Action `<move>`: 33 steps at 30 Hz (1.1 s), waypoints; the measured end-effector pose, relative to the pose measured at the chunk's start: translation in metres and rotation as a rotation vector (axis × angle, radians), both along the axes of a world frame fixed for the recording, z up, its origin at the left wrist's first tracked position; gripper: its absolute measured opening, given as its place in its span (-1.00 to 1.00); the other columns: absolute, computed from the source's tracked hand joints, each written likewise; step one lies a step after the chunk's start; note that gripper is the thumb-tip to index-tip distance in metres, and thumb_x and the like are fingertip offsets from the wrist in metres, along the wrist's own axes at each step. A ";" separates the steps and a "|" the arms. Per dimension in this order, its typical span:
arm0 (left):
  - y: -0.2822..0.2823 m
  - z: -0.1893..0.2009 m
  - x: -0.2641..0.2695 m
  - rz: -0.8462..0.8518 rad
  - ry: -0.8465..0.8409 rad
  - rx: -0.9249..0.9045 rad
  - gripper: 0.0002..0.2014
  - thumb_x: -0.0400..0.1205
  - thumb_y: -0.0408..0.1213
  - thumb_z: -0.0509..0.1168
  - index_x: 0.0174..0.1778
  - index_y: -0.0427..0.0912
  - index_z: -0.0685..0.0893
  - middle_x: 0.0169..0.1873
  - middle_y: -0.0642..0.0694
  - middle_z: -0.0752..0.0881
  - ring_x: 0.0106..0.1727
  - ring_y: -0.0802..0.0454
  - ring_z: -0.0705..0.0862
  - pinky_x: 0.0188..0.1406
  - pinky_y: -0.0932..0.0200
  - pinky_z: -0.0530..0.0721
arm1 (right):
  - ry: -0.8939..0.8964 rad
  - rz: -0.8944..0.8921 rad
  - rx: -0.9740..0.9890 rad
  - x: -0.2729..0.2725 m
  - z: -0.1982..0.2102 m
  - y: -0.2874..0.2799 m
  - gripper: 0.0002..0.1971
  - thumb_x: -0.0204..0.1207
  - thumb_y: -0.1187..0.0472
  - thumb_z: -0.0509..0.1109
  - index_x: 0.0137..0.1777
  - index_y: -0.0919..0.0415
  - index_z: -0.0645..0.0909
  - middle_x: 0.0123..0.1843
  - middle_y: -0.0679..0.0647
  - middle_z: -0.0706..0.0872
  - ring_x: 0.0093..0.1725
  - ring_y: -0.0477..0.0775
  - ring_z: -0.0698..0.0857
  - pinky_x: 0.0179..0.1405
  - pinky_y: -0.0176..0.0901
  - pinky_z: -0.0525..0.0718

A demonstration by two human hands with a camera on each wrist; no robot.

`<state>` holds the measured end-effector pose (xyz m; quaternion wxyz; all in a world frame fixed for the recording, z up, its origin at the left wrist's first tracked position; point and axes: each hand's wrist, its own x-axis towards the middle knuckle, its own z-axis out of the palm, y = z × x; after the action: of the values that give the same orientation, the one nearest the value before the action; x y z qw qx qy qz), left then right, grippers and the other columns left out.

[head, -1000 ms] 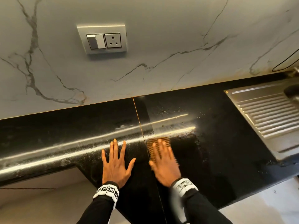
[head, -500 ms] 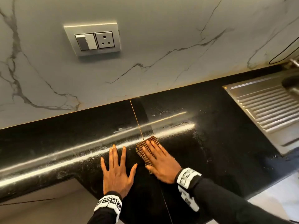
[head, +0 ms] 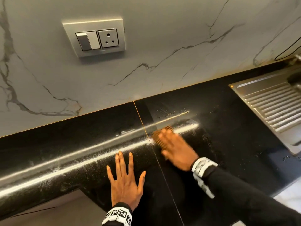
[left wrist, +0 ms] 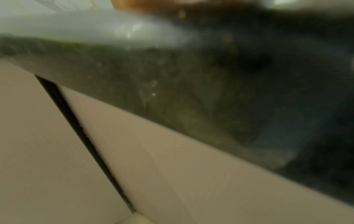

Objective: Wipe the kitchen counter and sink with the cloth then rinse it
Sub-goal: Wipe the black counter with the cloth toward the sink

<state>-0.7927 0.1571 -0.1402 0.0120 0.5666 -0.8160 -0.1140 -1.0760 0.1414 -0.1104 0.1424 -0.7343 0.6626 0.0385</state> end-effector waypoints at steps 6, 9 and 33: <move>-0.006 -0.001 -0.001 -0.017 -0.014 0.034 -0.16 0.73 0.35 -0.10 0.85 -0.10 0.01 0.82 -0.31 -0.09 0.84 -0.27 -0.05 0.70 -0.57 0.00 | 0.067 -0.583 0.072 -0.057 0.000 -0.045 -0.24 0.77 -0.24 -0.18 0.78 0.19 -0.33 0.75 0.25 -0.41 0.77 0.29 -0.28 0.73 0.22 -0.27; 0.000 0.000 0.002 -0.027 -0.040 0.100 -0.18 0.74 0.34 -0.18 0.84 -0.13 0.08 0.81 -0.35 -0.04 0.83 -0.31 -0.03 0.67 -0.62 0.03 | 0.012 -0.223 -0.008 0.041 -0.005 -0.034 -0.22 0.75 -0.21 -0.06 0.79 0.22 -0.21 0.78 0.33 -0.28 0.78 0.36 -0.24 0.75 0.27 -0.20; -0.230 0.047 -0.046 0.051 -0.269 0.617 0.89 -0.43 0.77 0.33 0.46 0.05 -0.86 0.40 -0.30 -0.89 0.55 -0.45 -0.75 0.41 -0.87 -0.27 | -0.015 -0.108 0.215 -0.031 0.000 -0.137 -0.28 0.78 -0.25 -0.18 0.74 -0.01 -0.46 0.72 0.07 -0.55 0.71 0.13 -0.48 0.73 0.31 -0.31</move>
<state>-0.8384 -0.0731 -0.0932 -0.2652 0.5739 -0.7227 -0.2795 -1.1075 0.0045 -0.1105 0.2271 -0.6783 0.6921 0.0964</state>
